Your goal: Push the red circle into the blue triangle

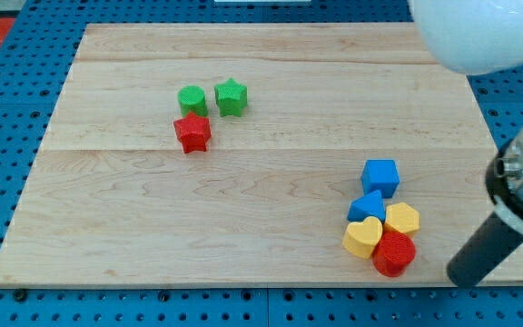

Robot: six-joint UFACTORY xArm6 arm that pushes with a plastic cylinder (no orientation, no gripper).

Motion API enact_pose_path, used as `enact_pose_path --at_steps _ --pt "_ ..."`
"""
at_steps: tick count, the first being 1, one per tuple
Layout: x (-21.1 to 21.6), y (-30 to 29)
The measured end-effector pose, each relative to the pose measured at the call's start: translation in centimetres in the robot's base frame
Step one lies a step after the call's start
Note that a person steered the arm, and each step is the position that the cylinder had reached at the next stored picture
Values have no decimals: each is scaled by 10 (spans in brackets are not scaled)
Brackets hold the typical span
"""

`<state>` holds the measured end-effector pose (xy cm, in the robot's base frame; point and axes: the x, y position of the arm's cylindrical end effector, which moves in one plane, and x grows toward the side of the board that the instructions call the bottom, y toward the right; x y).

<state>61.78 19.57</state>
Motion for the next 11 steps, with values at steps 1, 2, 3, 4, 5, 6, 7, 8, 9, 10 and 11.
enact_pose_path --at_steps 1,2,3,4,5,6,7,8,9,10,11 --pt "0 -12" --pt "0 -21" --pt "-5 -13" --pt "-15 -1" --pt "0 1" --pt "0 -8" --pt "1 -47" --pt "0 -58" --pt "-15 -72" --pt "-46 -65" --pt "-9 -75"
